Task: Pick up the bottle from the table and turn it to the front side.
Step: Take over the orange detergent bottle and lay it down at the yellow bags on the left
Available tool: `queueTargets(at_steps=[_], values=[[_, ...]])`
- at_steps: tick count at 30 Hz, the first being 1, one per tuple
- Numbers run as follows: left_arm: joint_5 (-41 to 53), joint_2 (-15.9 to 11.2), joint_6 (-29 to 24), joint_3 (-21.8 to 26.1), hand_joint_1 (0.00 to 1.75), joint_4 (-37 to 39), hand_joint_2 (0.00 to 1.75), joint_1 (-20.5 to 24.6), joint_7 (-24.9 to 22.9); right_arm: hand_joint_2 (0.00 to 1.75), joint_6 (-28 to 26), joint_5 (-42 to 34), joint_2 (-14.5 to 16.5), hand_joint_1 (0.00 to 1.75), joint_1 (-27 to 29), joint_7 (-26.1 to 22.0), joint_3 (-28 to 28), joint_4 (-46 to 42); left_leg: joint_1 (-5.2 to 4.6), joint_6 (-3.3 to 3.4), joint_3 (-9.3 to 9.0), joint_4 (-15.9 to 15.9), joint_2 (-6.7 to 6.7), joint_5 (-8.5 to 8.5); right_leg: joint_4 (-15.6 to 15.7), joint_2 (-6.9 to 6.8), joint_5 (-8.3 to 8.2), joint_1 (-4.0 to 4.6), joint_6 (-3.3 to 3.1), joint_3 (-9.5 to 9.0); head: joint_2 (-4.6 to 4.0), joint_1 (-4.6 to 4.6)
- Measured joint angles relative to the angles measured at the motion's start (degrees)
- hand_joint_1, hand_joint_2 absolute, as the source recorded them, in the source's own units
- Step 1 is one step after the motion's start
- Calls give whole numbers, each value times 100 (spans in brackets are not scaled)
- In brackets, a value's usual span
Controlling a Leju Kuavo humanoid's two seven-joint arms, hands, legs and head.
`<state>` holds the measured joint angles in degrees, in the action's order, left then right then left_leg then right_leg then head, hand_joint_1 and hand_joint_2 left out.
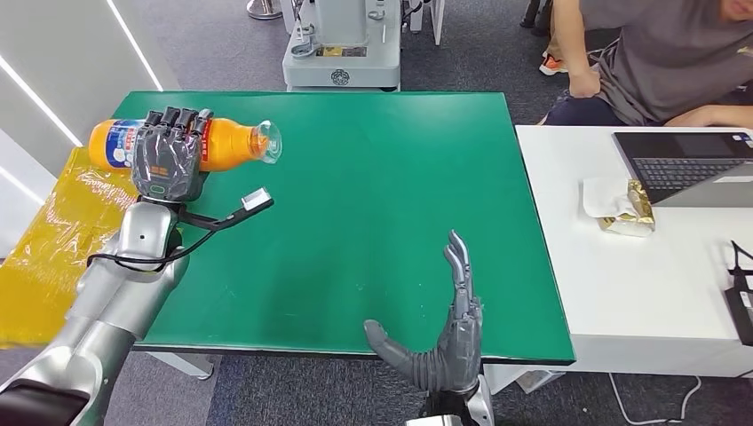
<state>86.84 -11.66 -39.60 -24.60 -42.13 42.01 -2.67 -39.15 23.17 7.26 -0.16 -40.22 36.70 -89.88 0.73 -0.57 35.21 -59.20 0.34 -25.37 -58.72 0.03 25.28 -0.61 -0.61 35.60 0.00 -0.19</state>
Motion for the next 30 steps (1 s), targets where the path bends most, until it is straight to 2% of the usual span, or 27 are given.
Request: queueTargets(at_steps=[5, 12, 21, 30], values=[[-2, -301, -2, -416, 175, 473, 175, 67, -232, 175, 1, -80, 0, 0, -5, 0, 13, 3, 0, 0, 1, 0, -1, 0, 0, -1, 1, 1, 0, 1, 0, -1], [-3, -549, -2, -831, 175, 1130, 175, 122, -223, 175, 1, -210, -2, 0, -37, 0, 55, 47, 0, 0, 1, 2, -1, 0, 0, -2, 1, 1, -1, 2, 0, 1], [-11, -651, 11, -1051, 175, 1985, 175, 110, -44, 175, 1, -296, -26, 0, -89, 0, 143, 137, 1, -1, 2, 2, -3, 0, 0, -5, 1, 1, -1, 3, 0, 2], [-12, -670, 24, -1071, 175, 2187, 175, 111, -27, 175, 1, -296, -36, 0, -101, 0, 163, 166, 1, -1, 3, 3, -3, 0, 0, -4, 2, 1, -2, 3, 0, 1]])
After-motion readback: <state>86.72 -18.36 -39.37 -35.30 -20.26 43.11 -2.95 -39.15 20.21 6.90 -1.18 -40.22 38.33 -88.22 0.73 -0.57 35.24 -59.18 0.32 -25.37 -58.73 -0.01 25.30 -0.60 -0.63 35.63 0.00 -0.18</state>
